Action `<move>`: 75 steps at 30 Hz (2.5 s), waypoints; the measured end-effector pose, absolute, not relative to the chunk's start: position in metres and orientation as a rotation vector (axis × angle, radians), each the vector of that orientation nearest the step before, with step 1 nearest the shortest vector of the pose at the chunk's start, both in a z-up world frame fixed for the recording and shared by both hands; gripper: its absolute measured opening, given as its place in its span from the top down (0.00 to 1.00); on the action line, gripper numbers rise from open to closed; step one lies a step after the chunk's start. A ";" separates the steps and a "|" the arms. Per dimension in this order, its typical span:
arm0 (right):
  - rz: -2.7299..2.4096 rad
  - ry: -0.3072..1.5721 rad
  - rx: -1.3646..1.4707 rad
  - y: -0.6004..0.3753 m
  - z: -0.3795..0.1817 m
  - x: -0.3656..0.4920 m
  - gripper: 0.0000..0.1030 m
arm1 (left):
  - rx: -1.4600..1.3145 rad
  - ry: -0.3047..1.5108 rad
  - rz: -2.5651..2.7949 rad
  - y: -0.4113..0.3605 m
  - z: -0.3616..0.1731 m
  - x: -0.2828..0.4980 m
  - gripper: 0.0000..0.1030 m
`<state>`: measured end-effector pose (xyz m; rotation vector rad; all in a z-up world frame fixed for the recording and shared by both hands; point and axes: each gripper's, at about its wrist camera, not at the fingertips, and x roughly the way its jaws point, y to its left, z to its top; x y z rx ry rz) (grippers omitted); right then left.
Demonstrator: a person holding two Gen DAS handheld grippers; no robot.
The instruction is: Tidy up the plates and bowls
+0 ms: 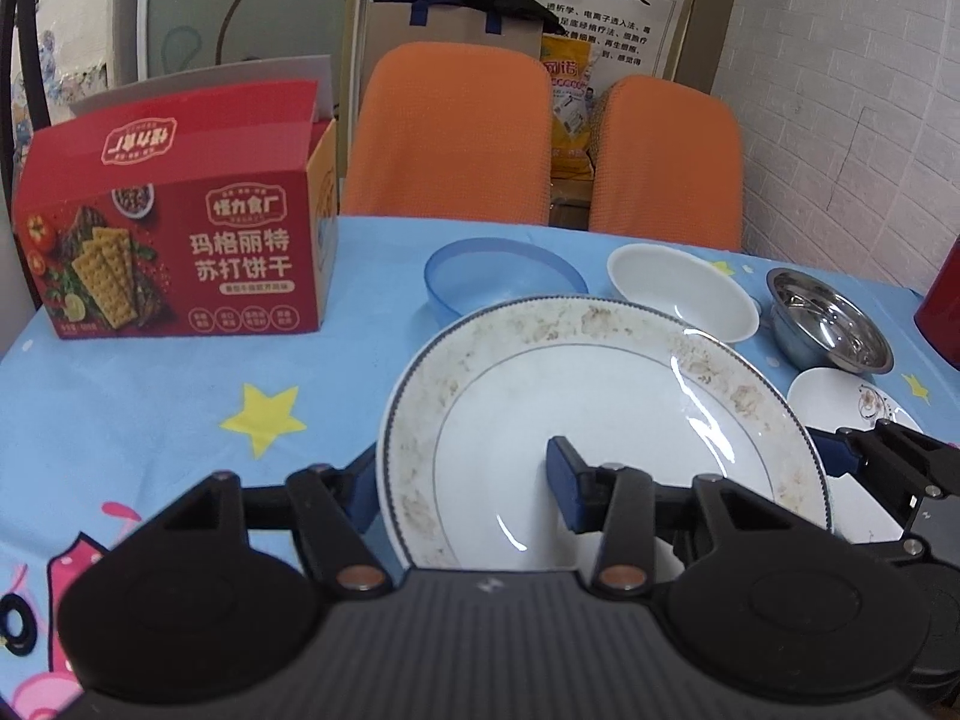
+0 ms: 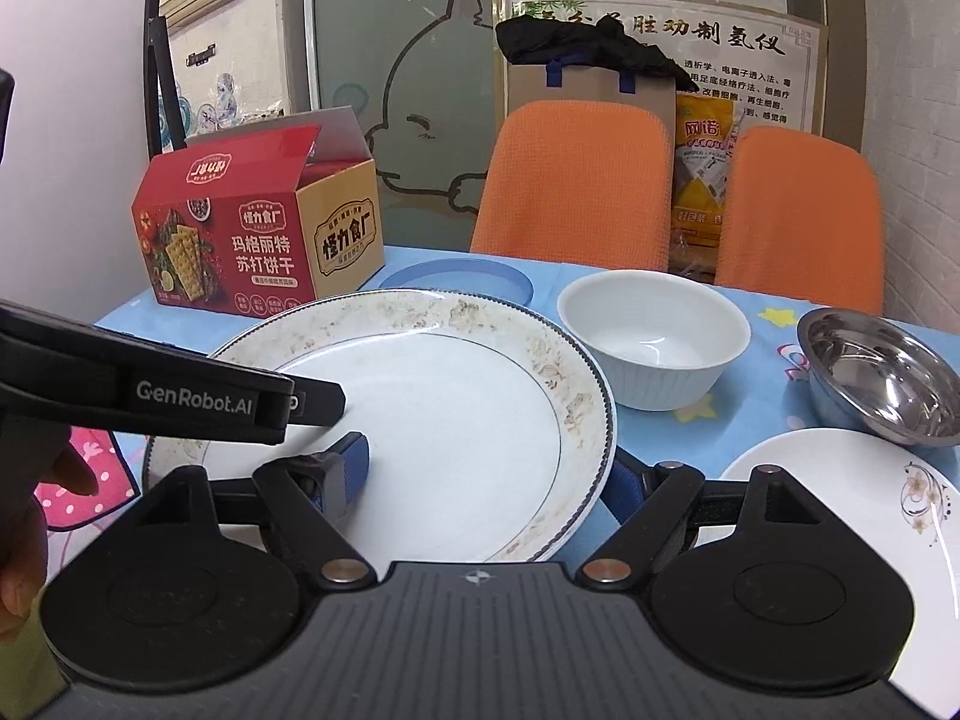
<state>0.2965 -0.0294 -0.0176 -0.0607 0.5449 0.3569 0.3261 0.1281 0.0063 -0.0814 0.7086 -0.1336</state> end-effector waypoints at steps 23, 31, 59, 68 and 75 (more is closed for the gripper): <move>0.410 0.578 -0.022 -0.008 -0.025 0.160 0.00 | -0.086 0.726 -0.056 0.144 -0.007 0.174 0.57; 0.397 0.577 -0.057 -0.006 -0.033 0.157 0.00 | -0.142 0.745 -0.083 0.150 -0.017 0.171 0.56; 0.160 0.463 0.064 -0.109 0.003 0.130 0.00 | -0.130 0.586 -0.194 0.069 0.038 0.173 0.19; 0.056 0.474 0.119 -0.163 -0.002 0.144 0.00 | -0.073 0.606 -0.217 0.024 0.035 0.196 0.07; 0.040 0.478 0.124 -0.191 -0.004 0.170 0.00 | -0.059 0.638 -0.234 0.001 0.033 0.229 0.07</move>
